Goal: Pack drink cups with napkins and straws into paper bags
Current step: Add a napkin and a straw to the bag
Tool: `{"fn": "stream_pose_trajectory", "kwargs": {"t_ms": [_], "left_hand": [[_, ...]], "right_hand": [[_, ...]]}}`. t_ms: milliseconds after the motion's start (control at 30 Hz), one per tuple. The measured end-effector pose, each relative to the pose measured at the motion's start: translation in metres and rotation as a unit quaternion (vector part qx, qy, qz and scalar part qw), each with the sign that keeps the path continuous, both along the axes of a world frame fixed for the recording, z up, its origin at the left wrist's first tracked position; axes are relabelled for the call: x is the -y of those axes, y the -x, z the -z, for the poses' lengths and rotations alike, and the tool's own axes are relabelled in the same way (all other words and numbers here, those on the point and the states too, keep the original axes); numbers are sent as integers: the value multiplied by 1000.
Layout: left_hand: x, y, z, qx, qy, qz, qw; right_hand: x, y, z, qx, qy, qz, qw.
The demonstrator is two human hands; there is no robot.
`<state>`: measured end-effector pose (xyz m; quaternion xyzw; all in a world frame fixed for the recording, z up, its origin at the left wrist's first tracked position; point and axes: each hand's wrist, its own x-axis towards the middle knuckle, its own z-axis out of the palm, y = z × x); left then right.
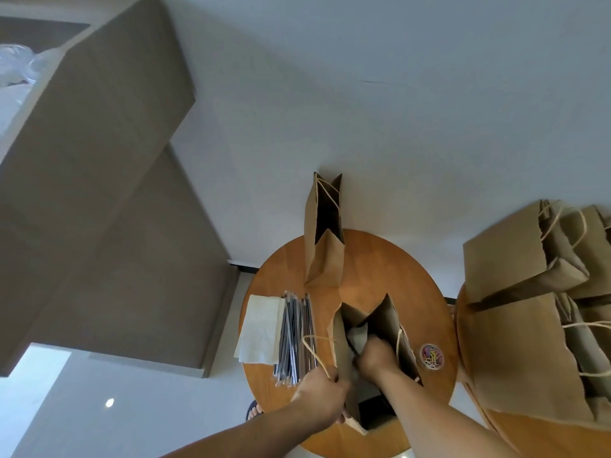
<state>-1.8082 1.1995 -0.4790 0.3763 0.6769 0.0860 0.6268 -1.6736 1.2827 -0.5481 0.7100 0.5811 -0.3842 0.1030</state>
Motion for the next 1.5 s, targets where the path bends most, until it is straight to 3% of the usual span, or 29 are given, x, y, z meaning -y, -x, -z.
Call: {"fn": "stream_pose_trajectory", "kwargs": {"t_ms": [100, 400, 533, 667, 733, 833, 933, 1033, 1167, 1333, 1400, 1500], "left_hand": [[-1, 2, -1, -6, -12, 9, 1000], [-4, 0, -2, -35, -69, 110, 991], [-8, -5, -4, -38, -74, 129, 988], [-10, -10, -6, -51, -78, 134, 987], [-11, -13, -9, -52, -82, 142, 985], [-10, -15, -16, -39, -74, 153, 985], [-8, -18, -17, 5, -59, 155, 986], [-4, -28, -20, 38, -49, 151, 987], [0, -49, -22, 26, -77, 122, 989], [-4, -72, -22, -153, -73, 149, 974], [-4, -78, -22, -186, -46, 150, 970], [-4, -80, -21, -218, -48, 147, 964]], "right_hand": [[4, 4, -11, 8, 13, 3, 1000], [14, 0, -74, 38, -13, -153, 987], [17, -18, -130, 59, -196, -252, 946], [11, -46, -167, 12, -329, -177, 927], [6, -61, -168, -11, -297, -91, 951], [8, -80, -152, -91, -138, 46, 985], [25, -83, -126, -163, 8, 94, 982], [41, -71, -111, -214, 90, 89, 969], [45, -56, -113, -299, 100, 125, 941], [42, -57, -113, -352, 62, 104, 928], [41, -62, -109, -341, 43, 88, 935], [35, -74, -106, -270, 4, -48, 962]]}}
